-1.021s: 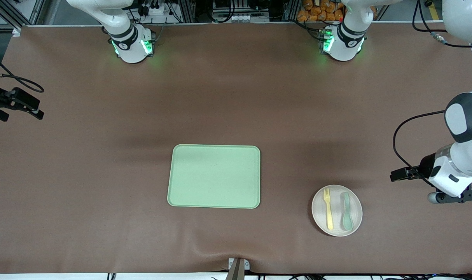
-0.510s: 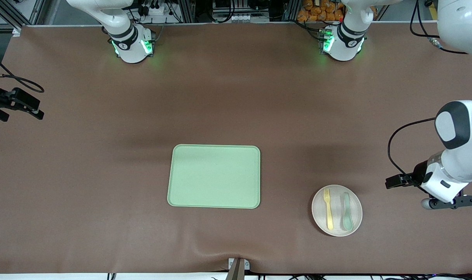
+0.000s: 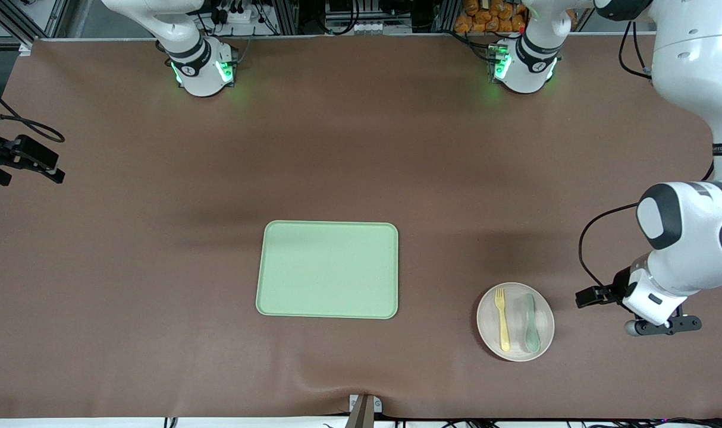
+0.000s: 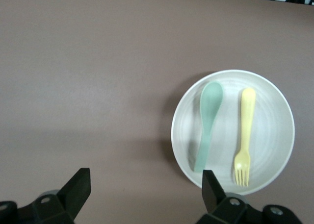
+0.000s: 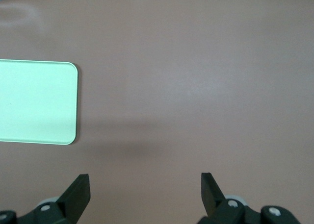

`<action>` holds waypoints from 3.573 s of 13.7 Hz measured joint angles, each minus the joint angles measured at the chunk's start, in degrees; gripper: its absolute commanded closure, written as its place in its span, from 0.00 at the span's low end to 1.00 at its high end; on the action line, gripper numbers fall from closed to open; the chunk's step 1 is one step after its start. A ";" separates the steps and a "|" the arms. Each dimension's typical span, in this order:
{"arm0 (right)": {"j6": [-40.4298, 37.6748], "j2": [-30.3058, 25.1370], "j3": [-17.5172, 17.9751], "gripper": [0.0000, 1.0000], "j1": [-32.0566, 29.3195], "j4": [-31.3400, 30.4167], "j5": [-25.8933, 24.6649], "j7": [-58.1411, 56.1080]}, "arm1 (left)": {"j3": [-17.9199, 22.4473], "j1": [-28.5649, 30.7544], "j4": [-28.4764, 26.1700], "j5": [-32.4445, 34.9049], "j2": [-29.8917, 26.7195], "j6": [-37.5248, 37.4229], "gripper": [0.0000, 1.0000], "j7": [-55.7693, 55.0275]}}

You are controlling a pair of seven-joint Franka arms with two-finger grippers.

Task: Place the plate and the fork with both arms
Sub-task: 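Move the left gripper toward the white plate, then lower the left gripper and grasp the white plate's rim, then lift the plate with the left gripper and carry it toward the tray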

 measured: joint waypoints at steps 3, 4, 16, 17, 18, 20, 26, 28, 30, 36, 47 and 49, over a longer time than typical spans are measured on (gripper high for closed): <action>0.00 0.01 0.00 0.00 -0.03 0.00 0.00 0.00 | -0.15 -0.13 0.01 0.00 2.43 3.92 0.00 -1.08; -0.01 0.02 0.00 0.00 -0.03 0.00 0.00 0.00 | -0.27 -0.23 0.02 0.00 3.23 4.85 0.00 -1.34; -0.01 0.07 0.12 0.00 -0.52 0.00 0.00 0.00 | -0.39 -0.77 0.02 0.00 10.44 11.42 0.00 -2.11; -0.01 0.07 0.12 0.00 -0.52 0.00 0.00 0.00 | -0.41 -0.78 0.02 0.00 11.05 12.10 0.00 -2.11; -0.01 0.08 0.12 0.00 -0.53 0.00 0.01 0.00 | -0.44 -0.79 0.02 0.00 11.57 12.54 0.00 -2.10; -0.01 0.08 0.12 0.00 -0.53 0.00 0.03 0.00 | -0.52 -0.94 0.02 0.00 12.33 13.37 0.00 -2.04; -0.01 0.10 0.12 0.00 -0.54 0.00 0.05 0.00 | -0.57 -1.58 0.03 0.00 13.46 15.64 0.23 -2.00; -0.01 0.13 0.12 0.00 -0.54 0.00 0.05 0.00 | -0.57 -1.58 0.03 0.00 13.51 15.64 0.31 -2.00; -0.01 0.17 0.12 0.00 -0.55 0.00 0.05 0.00 | -0.56 -1.58 0.03 0.00 13.52 15.64 0.32 -1.99; -0.02 0.19 0.12 0.00 -0.57 0.00 0.05 0.00 | -0.59 -1.95 0.03 0.00 13.53 15.65 1.00 -2.02; -0.06 0.23 0.12 0.00 -0.63 0.00 0.06 0.00 | -3.06 0.50 1.37 -1.17 10.79 15.58 1.00 -2.02; -0.06 0.24 0.12 0.00 -0.64 0.00 0.06 0.00 | -5.18 3.13 0.73 -1.18 8.94 14.66 1.00 -2.02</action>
